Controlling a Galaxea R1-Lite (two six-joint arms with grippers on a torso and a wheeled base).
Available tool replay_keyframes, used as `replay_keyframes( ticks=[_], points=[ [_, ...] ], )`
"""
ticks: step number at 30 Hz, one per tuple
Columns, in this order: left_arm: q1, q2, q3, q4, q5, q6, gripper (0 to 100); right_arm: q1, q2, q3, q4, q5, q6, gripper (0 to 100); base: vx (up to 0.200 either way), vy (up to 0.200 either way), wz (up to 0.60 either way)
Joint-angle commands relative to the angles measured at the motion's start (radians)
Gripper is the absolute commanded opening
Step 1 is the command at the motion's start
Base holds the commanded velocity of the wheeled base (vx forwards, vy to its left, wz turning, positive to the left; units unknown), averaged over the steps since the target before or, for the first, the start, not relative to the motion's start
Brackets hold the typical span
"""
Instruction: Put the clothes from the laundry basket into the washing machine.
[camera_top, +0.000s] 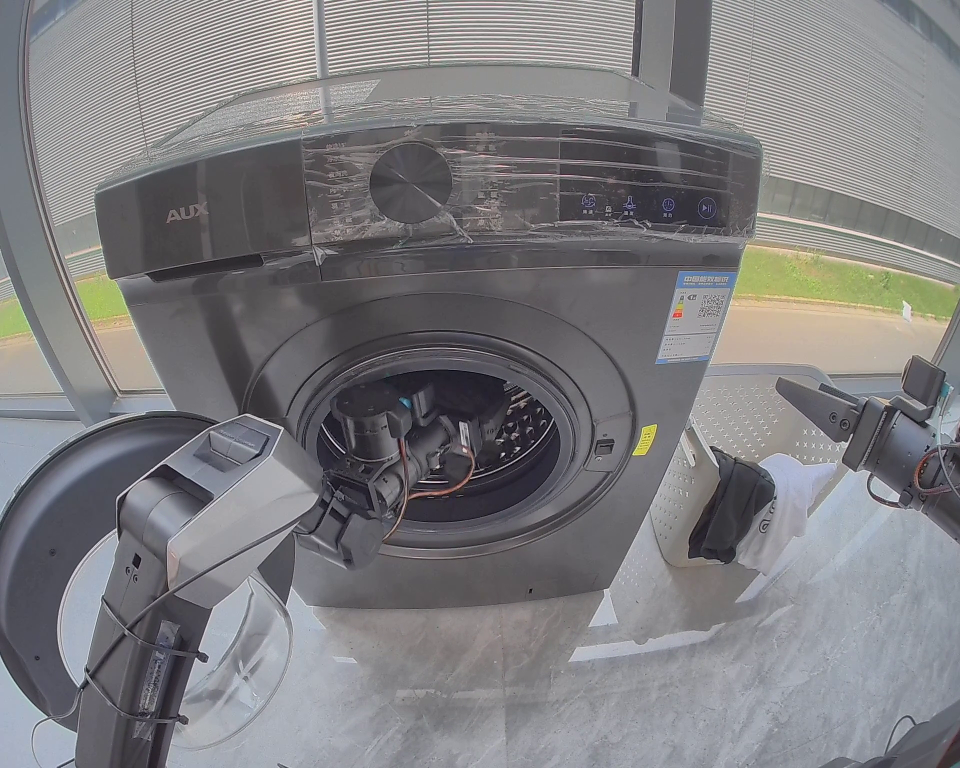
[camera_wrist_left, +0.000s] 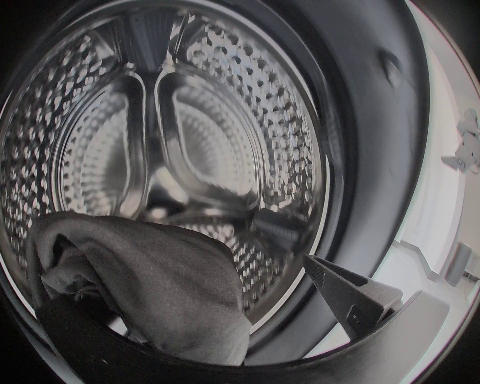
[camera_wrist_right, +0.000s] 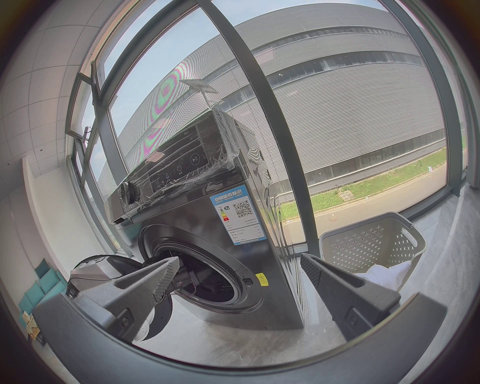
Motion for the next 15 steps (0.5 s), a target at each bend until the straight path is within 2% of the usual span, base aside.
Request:
replay_keyframes(
  ticks=[1,6,7,9,10,11,13,15],
  points=[
    [0.002,0.043,-0.081,0.006,0.010,-0.012,100,0.003,0.003,-0.003,0.000,0.000,0.000,100,0.000,0.000,0.00],
    [0.025,0.043,-0.058,0.083,0.022,-0.003,100,0.003,0.002,-0.002,0.000,0.000,0.000,100,0.000,0.000,0.00],
    [0.026,0.039,-0.058,0.106,0.025,0.008,100,0.003,0.003,-0.002,0.000,0.000,0.000,100,0.000,0.000,0.00],
    [0.030,0.033,-0.056,0.149,0.025,0.051,100,0.003,0.005,-0.002,0.000,0.000,0.000,100,0.000,0.000,0.00],
    [0.030,0.033,-0.056,0.149,0.025,0.051,100,0.003,0.005,-0.002,0.000,0.000,0.000,100,0.000,0.000,0.00],
    [0.028,0.028,-0.052,0.173,0.030,0.086,100,0.003,0.005,-0.003,0.000,0.000,0.000,100,0.000,0.000,0.00],
    [0.026,0.028,-0.050,0.195,0.051,0.099,100,0.003,0.005,-0.002,0.000,0.000,0.000,100,0.000,0.000,0.00],
    [0.023,0.031,-0.058,0.213,0.086,0.097,100,0.003,0.003,-0.002,0.000,0.000,0.000,100,0.000,0.000,0.00]
  ],
)
